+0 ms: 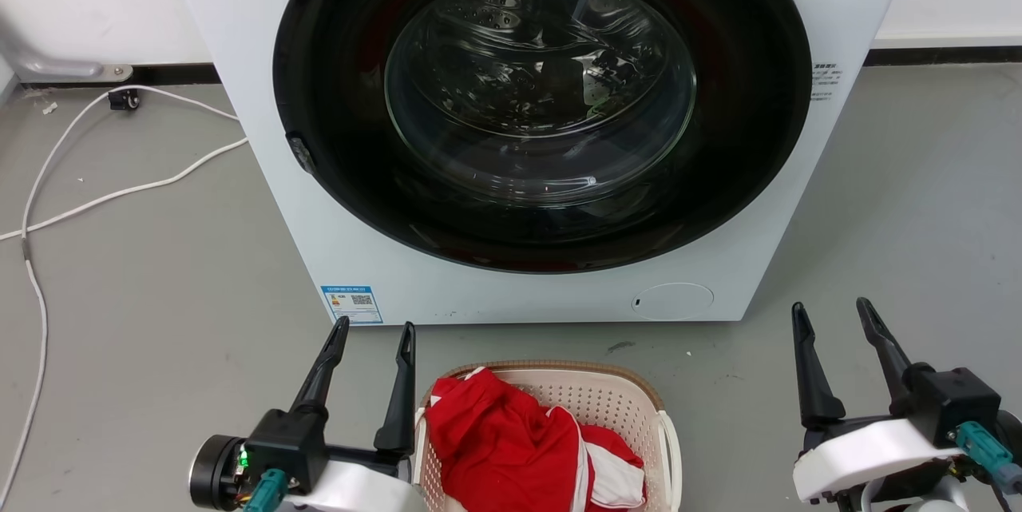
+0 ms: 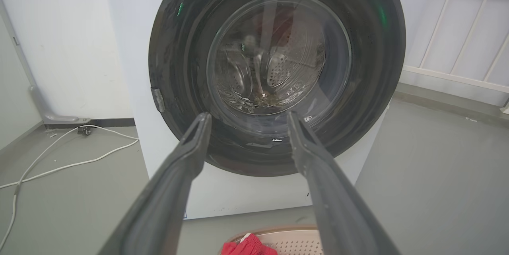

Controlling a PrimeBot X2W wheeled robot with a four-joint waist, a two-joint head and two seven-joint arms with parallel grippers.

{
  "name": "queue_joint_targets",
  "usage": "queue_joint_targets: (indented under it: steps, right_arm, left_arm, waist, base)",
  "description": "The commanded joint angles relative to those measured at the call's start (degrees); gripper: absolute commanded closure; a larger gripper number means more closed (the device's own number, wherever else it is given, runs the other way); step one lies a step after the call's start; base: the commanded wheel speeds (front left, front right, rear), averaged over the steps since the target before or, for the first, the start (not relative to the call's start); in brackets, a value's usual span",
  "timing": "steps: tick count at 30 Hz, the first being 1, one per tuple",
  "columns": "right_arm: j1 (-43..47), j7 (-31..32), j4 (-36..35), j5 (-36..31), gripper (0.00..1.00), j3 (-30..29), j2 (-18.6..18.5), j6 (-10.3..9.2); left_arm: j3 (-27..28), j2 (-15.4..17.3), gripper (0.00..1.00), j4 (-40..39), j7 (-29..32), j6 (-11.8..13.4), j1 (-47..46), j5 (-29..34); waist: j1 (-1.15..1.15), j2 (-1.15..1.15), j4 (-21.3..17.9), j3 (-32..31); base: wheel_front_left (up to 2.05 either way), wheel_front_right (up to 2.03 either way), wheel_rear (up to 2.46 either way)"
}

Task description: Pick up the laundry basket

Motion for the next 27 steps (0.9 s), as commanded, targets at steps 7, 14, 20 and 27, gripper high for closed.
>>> queue_joint_targets:
  steps: [7, 14, 20, 27]
  right_arm:
    - [0.43, -1.29, -0.59, -3.81, 0.0, 0.81, -0.13, -0.02]
    - [0.62, -2.62, 0.54, -0.4, 0.0, 0.37, -0.12, -0.02]
    - [0.48, -3.23, 2.25, 1.61, 0.0, 0.13, -0.11, -0.02]
    - [-0.06, -4.26, 3.67, -0.07, 0.0, 0.72, -0.11, -0.02]
  left_arm:
    - [-1.17, 0.2, 0.0, 0.36, -1.28, 0.56, 0.61, 1.71]
    - [1.48, -1.76, 0.0, 0.97, -1.97, -1.5, 1.31, -0.34]
    - [3.56, -2.76, 0.0, 1.64, -2.52, -3.14, 2.01, 0.17]
    - [3.78, -3.26, 0.0, 4.12, -3.27, -4.34, 2.09, 4.26]
  waist:
    - [0.0, 0.0, -0.17, 0.22]
    - [0.0, 0.0, -0.24, 0.58]
    - [0.0, 0.0, -0.22, 0.63]
    - [0.0, 0.0, -0.25, 0.65]
  base:
    - [0.0, 0.0, 0.0]
    - [0.0, 0.0, 0.0]
    - [0.0, 0.0, 0.0]
    - [0.0, 0.0, 0.0]
